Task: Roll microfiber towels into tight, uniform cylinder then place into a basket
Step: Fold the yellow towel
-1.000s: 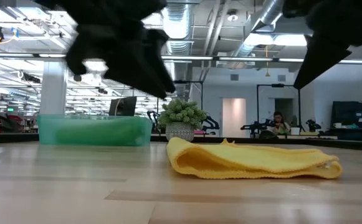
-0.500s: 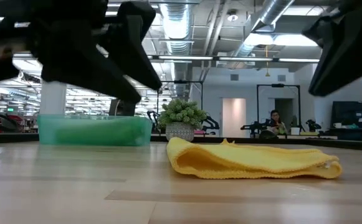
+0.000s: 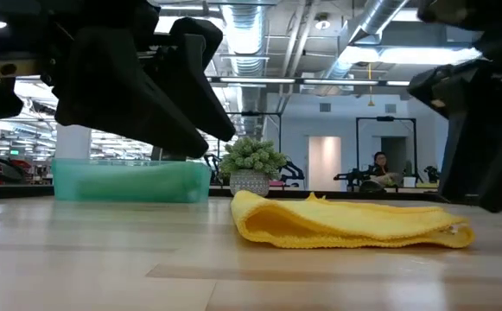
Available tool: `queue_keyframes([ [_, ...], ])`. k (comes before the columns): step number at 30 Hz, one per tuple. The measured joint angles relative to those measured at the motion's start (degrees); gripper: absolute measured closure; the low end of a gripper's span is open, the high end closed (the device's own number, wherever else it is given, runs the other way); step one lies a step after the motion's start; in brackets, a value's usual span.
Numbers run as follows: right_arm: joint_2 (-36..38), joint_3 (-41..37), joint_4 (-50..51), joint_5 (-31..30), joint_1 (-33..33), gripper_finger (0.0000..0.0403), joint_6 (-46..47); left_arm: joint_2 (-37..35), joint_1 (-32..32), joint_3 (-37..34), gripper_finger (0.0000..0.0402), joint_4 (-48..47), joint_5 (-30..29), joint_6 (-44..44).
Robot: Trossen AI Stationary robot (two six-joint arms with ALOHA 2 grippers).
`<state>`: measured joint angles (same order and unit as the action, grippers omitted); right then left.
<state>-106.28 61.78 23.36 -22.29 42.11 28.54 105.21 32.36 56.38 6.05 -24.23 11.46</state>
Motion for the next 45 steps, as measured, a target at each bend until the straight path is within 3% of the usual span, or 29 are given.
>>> queue_keyframes([
  [12,-0.89,-0.66,-2.10,0.49,-2.21,0.0172,-6.65,1.85,-1.63,0.05,0.0242,4.00,5.13,2.78],
  [28,-1.84,-1.07,-1.38,2.83,-4.79,0.0175,-5.81,12.51,-4.04,5.77,0.0242,6.11,10.02,8.87],
  [36,-1.75,-1.07,-1.26,7.16,-5.57,0.0184,-5.57,12.74,-5.70,5.92,0.0244,4.65,10.88,3.82],
  [40,-1.73,-1.07,-1.26,7.84,-5.92,0.0197,-5.43,12.76,-5.68,5.94,0.0271,3.32,8.33,0.86],
  [45,-1.73,-1.07,-1.29,8.68,-6.26,0.0229,-5.07,12.84,-5.69,5.81,0.0342,2.93,7.41,-0.16],
])
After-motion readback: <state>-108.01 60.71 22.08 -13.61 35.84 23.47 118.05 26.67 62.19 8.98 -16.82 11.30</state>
